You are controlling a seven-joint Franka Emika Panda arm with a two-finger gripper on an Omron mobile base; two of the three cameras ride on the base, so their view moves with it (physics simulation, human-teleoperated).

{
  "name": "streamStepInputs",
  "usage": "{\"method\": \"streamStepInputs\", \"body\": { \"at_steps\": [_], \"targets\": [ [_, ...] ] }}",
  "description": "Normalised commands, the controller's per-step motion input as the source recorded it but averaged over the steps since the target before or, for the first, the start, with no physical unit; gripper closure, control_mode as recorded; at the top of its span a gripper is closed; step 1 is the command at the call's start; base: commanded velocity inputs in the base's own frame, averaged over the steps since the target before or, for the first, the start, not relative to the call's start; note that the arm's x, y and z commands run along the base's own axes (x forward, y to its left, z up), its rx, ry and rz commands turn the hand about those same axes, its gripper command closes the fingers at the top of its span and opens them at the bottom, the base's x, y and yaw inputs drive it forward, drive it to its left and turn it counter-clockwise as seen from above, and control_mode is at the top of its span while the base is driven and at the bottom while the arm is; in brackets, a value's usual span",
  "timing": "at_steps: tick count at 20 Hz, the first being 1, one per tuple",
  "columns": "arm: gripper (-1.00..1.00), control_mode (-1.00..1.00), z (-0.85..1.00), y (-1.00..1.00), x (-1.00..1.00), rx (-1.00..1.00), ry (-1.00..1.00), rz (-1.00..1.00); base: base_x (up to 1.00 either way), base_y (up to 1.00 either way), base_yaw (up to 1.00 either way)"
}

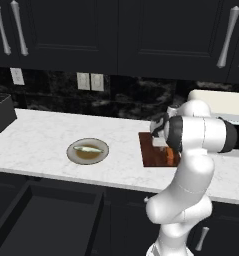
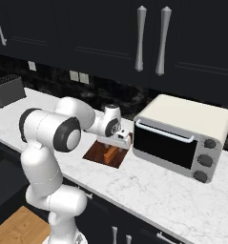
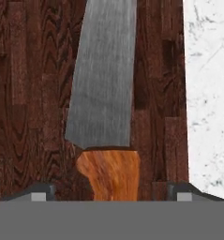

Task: Pick up the knife from the drawer and place it on the cutting board. Then place the meat from the plate to the cutting board.

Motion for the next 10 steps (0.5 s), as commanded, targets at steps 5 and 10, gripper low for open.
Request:
{"method": "streamStepInputs", "body": {
  "at_steps": [5, 10],
  "targets": [
    [-1.00, -1.00, 0.78, 0.79, 0.00, -0.04, -0.01, 0.19, 0.00, 0.00, 0.00],
    [-1.00, -1.00, 0.43, 1.00, 0.01, 0.00, -0.03, 0.38, 0.00, 0.00, 0.00]
  ]
}}
